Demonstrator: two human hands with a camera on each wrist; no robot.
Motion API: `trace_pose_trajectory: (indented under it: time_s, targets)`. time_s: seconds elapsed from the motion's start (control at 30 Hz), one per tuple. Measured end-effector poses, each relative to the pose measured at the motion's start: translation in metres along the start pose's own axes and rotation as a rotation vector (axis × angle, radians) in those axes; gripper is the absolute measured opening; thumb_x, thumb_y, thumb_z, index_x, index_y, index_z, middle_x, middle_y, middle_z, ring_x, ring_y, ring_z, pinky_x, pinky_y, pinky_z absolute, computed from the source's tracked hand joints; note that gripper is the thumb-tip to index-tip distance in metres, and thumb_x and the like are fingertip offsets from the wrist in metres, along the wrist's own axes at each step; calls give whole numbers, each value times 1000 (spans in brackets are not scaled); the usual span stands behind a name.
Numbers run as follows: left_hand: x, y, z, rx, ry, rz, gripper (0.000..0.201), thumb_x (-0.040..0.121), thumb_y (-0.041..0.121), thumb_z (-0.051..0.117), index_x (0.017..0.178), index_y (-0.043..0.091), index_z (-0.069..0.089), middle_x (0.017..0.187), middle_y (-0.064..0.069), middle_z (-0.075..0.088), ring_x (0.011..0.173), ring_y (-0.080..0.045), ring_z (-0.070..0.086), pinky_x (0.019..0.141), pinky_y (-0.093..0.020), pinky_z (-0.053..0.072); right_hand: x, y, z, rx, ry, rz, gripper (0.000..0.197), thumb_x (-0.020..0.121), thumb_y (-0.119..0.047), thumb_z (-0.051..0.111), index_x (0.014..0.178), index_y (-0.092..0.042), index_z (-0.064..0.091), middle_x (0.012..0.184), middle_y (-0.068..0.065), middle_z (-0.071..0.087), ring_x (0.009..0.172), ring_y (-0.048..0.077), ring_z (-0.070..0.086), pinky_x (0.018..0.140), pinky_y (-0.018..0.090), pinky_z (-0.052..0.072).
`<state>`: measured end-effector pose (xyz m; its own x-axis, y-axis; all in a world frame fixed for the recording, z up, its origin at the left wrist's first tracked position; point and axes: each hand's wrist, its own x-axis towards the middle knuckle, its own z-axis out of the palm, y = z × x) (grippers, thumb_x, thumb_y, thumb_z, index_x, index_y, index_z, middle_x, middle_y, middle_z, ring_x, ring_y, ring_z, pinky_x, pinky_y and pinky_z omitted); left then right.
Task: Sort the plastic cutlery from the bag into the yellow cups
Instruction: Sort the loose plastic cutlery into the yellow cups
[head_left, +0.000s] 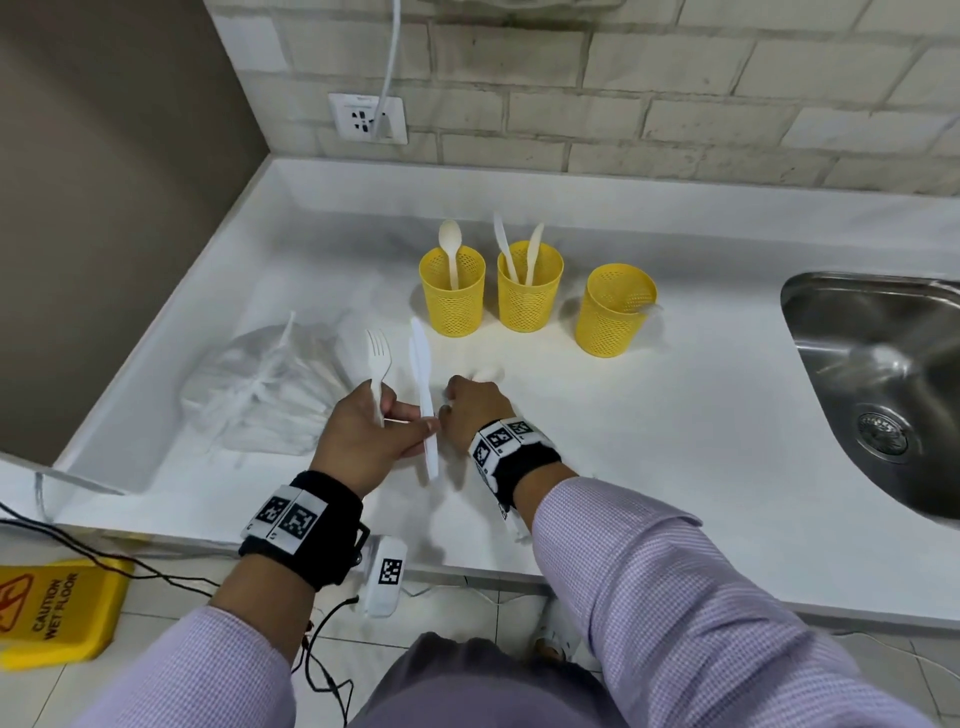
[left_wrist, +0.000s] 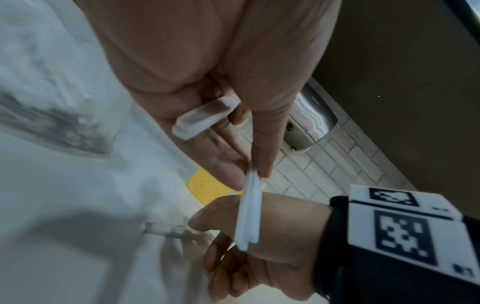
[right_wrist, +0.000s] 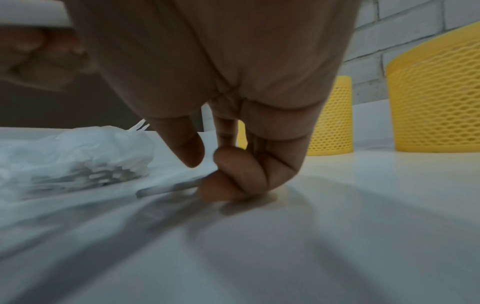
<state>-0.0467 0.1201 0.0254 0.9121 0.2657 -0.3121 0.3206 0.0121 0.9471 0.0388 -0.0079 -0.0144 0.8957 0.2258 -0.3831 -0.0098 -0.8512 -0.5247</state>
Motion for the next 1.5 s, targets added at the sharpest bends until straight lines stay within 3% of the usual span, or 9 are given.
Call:
trace_pose_trajectory:
  time_s: [0.1,0.23,0.4,0.57,0.63,0.73,0.8,1.13,1.5]
  targets:
    - [-1,3,-1,20,-3,11,46,79,-10,78,79,15,39,91,-27,64,91,-43,72,86,-56,60,-1,3,-1,-87,34,-18,21,98,-18,58,115,-8,61,121,16,65,112,36,65,78,30,45]
    - [-3,7,1,49,-11,32,47,80,-9,78,79,14,38,98,-37,64,86,-37,73,84,-56,60,-6,12,-7,-123,53,-46,33,93,-6,60,125,-3,53,132,21,58,118,38,61,91,36,49]
    - [6,13,11,60,17,45,47,80,-10,78,80,14,37,88,-23,68,84,-36,74,84,-56,60,-14,36,-29,138,122,-59,41,89,-2,58,127,-10,44,103,13,66,98,35,64,76,36,50]
    - [16,28,31,40,76,56,47,80,-9,78,79,14,37,93,-27,68,95,-46,71,82,-52,61,-9,61,-68,365,248,-176,20,90,-10,68,102,-23,59,76,-4,66,78,16,59,61,7,37]
    - [18,35,37,34,88,63,47,79,-9,79,79,13,37,92,-27,69,94,-45,72,84,-56,61,-3,60,-86,417,309,-227,15,90,-15,69,90,-24,58,71,-2,66,75,18,60,64,12,41]
    - [23,43,46,4,121,82,47,79,-10,78,78,13,37,95,-31,69,92,-46,72,84,-60,59,7,48,-116,568,367,-289,10,87,-26,66,80,-27,59,68,0,70,71,26,69,72,45,58]
    - [25,45,52,-21,135,87,46,79,-12,78,77,13,39,97,-34,68,93,-48,71,85,-62,58,13,38,-131,611,416,-339,7,83,-29,64,77,-28,61,70,-3,70,70,28,70,71,51,59]
    - [47,49,57,-62,143,63,48,76,-13,79,77,12,38,87,-26,69,83,-42,73,84,-64,57,70,-13,-167,510,462,-359,3,85,-20,66,82,-19,66,81,0,75,82,25,70,76,33,55]
    - [71,66,35,14,149,87,48,79,-10,78,78,11,35,93,-31,69,84,-42,73,78,-55,62,123,-43,-130,255,356,-325,8,89,-14,63,86,-9,69,85,10,75,86,34,68,78,38,55]
